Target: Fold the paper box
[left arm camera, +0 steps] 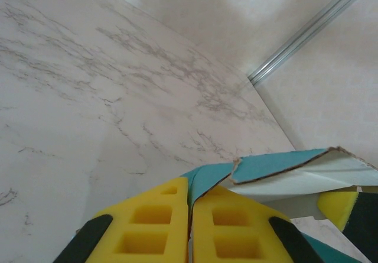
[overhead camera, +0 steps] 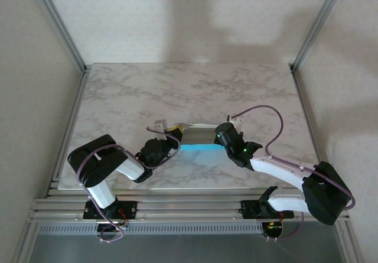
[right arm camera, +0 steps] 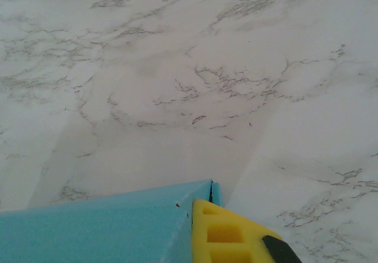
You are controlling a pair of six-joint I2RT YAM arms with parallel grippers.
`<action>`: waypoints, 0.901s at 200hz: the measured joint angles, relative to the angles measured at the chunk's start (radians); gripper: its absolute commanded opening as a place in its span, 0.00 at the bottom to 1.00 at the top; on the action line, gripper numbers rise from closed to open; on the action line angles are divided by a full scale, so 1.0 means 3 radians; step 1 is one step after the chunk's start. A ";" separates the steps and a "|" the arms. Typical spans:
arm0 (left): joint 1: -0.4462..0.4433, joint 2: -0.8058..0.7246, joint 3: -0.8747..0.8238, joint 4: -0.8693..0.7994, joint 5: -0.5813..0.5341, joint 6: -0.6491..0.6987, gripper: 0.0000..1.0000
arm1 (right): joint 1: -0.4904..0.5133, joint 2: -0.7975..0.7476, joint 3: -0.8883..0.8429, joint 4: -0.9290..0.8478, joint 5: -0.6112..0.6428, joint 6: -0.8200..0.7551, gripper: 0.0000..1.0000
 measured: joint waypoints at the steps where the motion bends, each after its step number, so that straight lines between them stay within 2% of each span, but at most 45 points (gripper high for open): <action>1: 0.0000 0.0000 -0.0003 0.0001 0.0000 0.0003 0.09 | 0.0000 -0.0003 -0.0001 0.0000 -0.0003 0.0000 0.00; 24: -0.0014 0.0006 -0.0036 0.0052 0.0001 0.0032 0.09 | 0.0001 -0.0061 -0.0001 -0.0060 -0.0043 -0.0005 0.08; 37: -0.0017 0.0013 -0.0043 0.0067 -0.0003 0.0046 0.09 | 0.0001 -0.0122 -0.0001 -0.0116 -0.0092 -0.0005 0.16; 92: -0.0036 0.0043 -0.0048 0.0086 -0.0074 0.0072 0.08 | 0.0001 -0.0596 -0.0005 -0.0348 -0.0493 -0.0210 0.59; 128: -0.0038 0.0075 -0.0048 0.0113 -0.0098 0.0114 0.08 | 0.0000 -0.1091 -0.0050 -0.0669 -0.0810 -0.0406 0.83; 143: -0.0042 0.0086 -0.0047 0.0132 -0.0100 0.0130 0.08 | -0.0005 -0.1314 -0.0050 -0.0830 -0.0923 -0.0463 0.89; 162: -0.0064 0.0099 -0.0047 0.0146 -0.0104 0.0150 0.07 | -0.0086 -0.1509 0.0006 -0.1027 -0.1105 -0.0525 0.88; 180: -0.0086 0.0103 -0.0047 0.0153 -0.0113 0.0179 0.07 | -0.0306 -0.1451 0.0270 -0.1223 -0.1284 -0.0530 0.88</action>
